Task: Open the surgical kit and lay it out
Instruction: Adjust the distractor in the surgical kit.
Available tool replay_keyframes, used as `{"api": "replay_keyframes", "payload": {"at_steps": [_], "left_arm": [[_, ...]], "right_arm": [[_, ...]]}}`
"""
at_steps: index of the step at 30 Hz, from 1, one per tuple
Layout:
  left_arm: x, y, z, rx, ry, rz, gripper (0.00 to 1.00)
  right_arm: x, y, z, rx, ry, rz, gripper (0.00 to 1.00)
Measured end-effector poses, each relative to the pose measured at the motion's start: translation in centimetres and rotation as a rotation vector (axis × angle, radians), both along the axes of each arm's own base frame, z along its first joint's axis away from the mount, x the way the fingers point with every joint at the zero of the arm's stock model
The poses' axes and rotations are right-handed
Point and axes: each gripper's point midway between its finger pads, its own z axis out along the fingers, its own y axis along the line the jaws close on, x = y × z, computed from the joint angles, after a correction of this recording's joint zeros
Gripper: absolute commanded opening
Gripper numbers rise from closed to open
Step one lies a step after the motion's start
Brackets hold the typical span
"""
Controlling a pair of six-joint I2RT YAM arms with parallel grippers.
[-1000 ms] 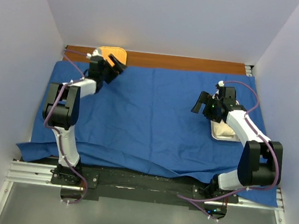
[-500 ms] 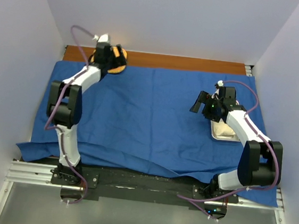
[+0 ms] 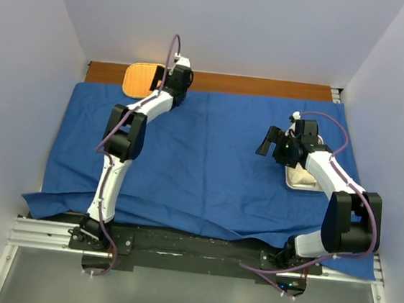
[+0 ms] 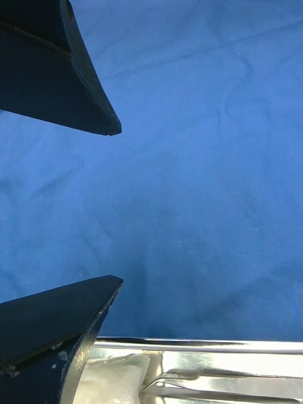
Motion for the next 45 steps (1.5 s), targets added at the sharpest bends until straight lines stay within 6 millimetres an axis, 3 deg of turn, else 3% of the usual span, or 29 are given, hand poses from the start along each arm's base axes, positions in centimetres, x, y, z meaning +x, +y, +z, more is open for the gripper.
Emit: {"api": "replay_keyframes", "payload": {"at_steps": [7, 19, 23, 25, 31, 34, 37, 41, 45], "left_arm": [[-0.4, 1.2, -2.3, 0.105, 0.064, 0.008, 1.0], [-0.7, 4.3, -0.7, 0.265, -0.004, 0.156, 0.86], [-4.7, 7.2, -0.8, 0.328, 0.022, 0.237, 0.85], [-7.3, 9.3, 0.3, 0.341, 0.034, 0.283, 0.85], [-13.9, 15.7, 8.0, 0.236, -0.077, 0.461, 0.85], [-18.0, 17.6, 10.2, 0.185, -0.126, 0.521, 0.89], [-20.0, 17.5, 9.7, 0.142, -0.119, 0.516, 0.94], [-19.0, 15.9, 6.8, 0.096, -0.041, 0.451, 0.98], [-14.2, 13.3, 4.7, 0.048, -0.002, 0.375, 1.0]], "right_arm": [[-0.2, 0.0, 0.4, -0.001, -0.014, 0.003, 0.98], [-0.4, -0.1, 0.4, -0.006, -0.009, 0.007, 0.99], [-0.4, -0.1, 0.4, -0.007, -0.009, 0.007, 0.99], [-0.4, -0.1, 0.4, -0.007, -0.008, 0.007, 0.98], [-0.4, -0.1, 0.3, -0.009, -0.008, 0.006, 0.98], [-0.4, -0.1, 0.3, -0.008, -0.006, 0.006, 0.98], [-0.4, -0.1, 0.1, -0.007, -0.001, 0.007, 0.98], [-0.5, 0.1, -0.9, 0.0, 0.032, 0.014, 0.99], [-0.5, 0.3, -1.2, 0.009, 0.042, 0.021, 0.98]]}}
